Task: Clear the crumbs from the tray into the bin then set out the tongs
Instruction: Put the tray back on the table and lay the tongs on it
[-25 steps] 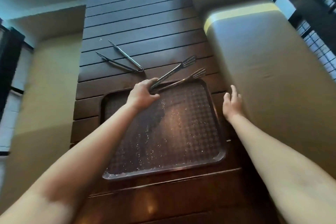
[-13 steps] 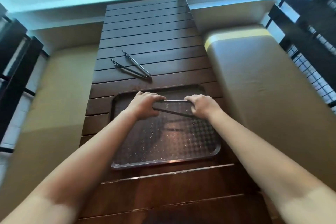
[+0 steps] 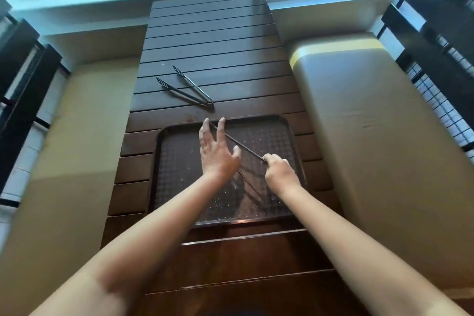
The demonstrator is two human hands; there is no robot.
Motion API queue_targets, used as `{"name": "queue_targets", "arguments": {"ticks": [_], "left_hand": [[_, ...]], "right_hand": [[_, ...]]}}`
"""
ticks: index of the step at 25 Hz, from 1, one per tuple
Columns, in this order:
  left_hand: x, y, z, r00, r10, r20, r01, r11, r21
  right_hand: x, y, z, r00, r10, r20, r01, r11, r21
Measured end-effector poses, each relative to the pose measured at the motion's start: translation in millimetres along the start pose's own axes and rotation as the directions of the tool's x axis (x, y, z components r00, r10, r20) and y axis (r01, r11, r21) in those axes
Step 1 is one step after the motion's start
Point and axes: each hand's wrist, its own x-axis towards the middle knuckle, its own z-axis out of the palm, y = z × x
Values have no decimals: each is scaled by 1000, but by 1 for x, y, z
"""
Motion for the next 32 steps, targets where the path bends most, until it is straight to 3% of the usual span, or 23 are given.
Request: {"name": "queue_targets", "arguments": {"ticks": [2,4,6,8,14,20,22,24,27,30,32], "left_hand": [[-10,0,14,997,-64,43,64,998,8],[-16,2,29,976,-129,173,156,976,-150],[-22,7,40,951,-107,290,195,936,-293],[-24,8,47,958,-77,277,156,948,-278],[-16,-5,61,932,-99,349,145,983,-109],[-9,-12,70,925,-104,365,168,974,-150],[-9,-12,71,921,-128,367,196,968,-156],[-3,-12,66,927,-150,345,214,964,-157],[24,-18,48,951,-153,267,204,963,-174],[63,-35,28,965,-156,212,189,971,-146],[93,-48,17,971,-154,181,175,979,-104]], "right_hand": [[-2,3,5,998,60,-31,-57,995,76],[-1,5,6,994,100,-51,-92,985,147],[-2,6,9,992,124,-36,-114,970,216],[-5,9,13,990,139,-5,-134,961,242],[-14,16,19,984,124,128,-130,991,40],[-15,16,24,970,178,168,-170,984,-61],[-16,12,22,980,180,89,-174,982,-72],[-13,12,12,983,166,-77,-170,985,-44],[13,27,-11,920,204,-335,-195,979,63],[48,52,-31,840,330,-431,-292,944,154],[67,64,-36,828,373,-418,-342,928,149]]}}
